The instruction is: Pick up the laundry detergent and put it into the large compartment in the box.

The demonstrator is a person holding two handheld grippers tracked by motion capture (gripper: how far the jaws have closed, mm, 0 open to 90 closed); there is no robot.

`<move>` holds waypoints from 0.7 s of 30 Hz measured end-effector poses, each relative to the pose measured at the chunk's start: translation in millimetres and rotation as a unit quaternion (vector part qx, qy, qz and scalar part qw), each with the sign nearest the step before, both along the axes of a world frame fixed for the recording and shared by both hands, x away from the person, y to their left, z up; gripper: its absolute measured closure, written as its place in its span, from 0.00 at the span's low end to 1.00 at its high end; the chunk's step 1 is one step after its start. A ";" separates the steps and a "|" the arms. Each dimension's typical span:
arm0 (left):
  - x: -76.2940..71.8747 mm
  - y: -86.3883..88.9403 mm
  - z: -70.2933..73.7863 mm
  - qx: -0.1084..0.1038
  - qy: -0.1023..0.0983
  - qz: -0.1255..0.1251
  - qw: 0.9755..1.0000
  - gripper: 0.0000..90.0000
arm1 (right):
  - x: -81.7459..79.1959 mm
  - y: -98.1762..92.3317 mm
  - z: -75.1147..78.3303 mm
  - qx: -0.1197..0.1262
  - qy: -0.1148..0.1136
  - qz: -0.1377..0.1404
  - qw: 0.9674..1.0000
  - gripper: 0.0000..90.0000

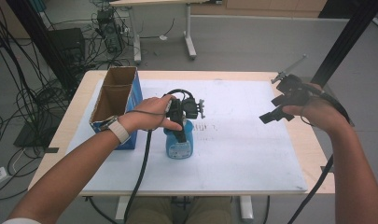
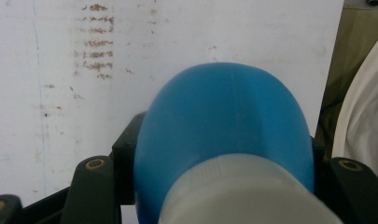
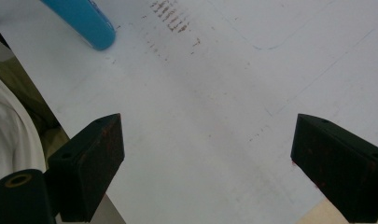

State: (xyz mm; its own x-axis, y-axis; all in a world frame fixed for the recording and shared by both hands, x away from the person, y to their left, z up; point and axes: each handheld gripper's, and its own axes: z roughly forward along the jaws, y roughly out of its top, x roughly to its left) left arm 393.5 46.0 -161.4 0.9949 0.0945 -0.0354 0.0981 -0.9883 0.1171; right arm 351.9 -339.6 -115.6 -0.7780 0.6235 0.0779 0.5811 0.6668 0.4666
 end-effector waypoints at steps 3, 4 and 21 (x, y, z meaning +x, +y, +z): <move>0.0 -0.1 0.0 0.000 0.000 0.000 1.000 0.44 | -0.9 -0.8 0.3 0.000 -0.001 0.000 1.000 0.11; -0.2 -0.1 0.0 0.000 0.000 0.000 1.000 0.44 | -1.0 -0.9 0.4 0.000 -0.001 0.000 1.000 0.11; -1.7 2.0 -0.3 -0.004 -0.004 -0.001 1.000 0.44 | -2.2 -1.4 2.0 0.000 -0.002 -0.001 1.000 0.11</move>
State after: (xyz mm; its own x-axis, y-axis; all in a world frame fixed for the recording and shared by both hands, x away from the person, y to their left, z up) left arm 391.8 48.0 -161.7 0.9952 0.0931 -0.0286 0.0960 -0.9874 0.1259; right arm 349.7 -341.0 -113.6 -0.7766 0.6256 0.0739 0.5806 0.6653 0.4694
